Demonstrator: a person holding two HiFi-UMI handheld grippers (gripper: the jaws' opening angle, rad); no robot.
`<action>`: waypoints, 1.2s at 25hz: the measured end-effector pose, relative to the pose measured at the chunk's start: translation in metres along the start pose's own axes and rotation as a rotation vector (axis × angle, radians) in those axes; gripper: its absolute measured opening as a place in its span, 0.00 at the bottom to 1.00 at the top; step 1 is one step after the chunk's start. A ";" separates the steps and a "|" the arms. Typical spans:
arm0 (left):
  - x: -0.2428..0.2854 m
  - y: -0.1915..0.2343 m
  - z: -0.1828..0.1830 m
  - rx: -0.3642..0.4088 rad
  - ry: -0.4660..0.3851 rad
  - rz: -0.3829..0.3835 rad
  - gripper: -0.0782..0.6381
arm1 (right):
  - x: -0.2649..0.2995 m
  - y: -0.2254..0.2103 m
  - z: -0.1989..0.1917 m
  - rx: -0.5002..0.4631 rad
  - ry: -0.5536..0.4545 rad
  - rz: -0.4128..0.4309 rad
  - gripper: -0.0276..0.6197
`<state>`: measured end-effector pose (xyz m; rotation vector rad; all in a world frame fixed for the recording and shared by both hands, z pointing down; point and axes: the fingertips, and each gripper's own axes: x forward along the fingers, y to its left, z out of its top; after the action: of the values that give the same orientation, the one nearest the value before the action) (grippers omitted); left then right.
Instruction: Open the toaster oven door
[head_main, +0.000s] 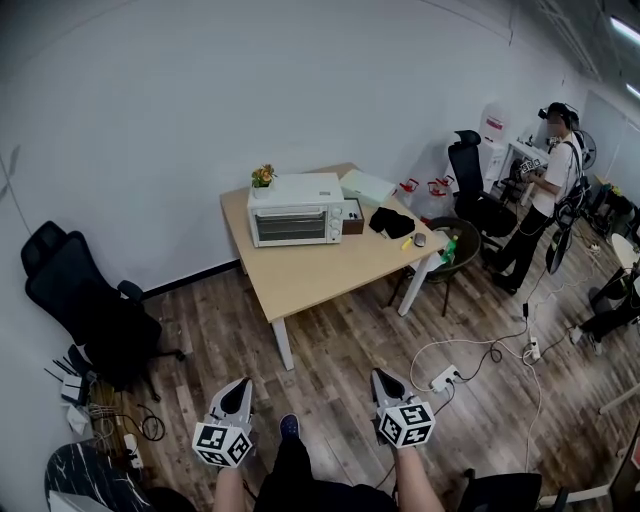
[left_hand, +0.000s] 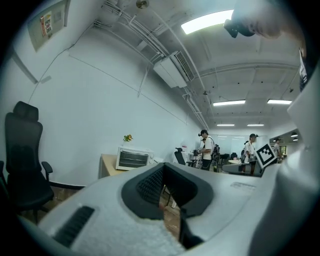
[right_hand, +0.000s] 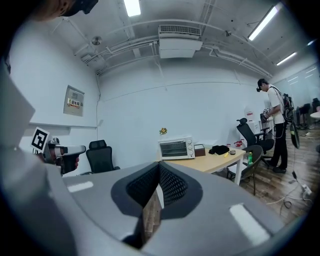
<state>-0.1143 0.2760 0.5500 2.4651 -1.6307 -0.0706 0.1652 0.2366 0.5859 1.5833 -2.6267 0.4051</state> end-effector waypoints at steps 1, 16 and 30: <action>0.004 0.004 0.000 0.005 0.006 0.008 0.11 | 0.004 -0.001 0.001 -0.002 0.002 0.000 0.06; 0.084 0.053 0.010 0.035 0.022 0.045 0.11 | 0.088 -0.023 0.036 -0.031 -0.004 -0.004 0.06; 0.149 0.105 0.027 0.011 0.042 0.010 0.11 | 0.156 -0.028 0.059 -0.020 -0.001 -0.033 0.06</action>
<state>-0.1546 0.0962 0.5513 2.4493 -1.6307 -0.0087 0.1212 0.0751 0.5621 1.6189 -2.5931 0.3748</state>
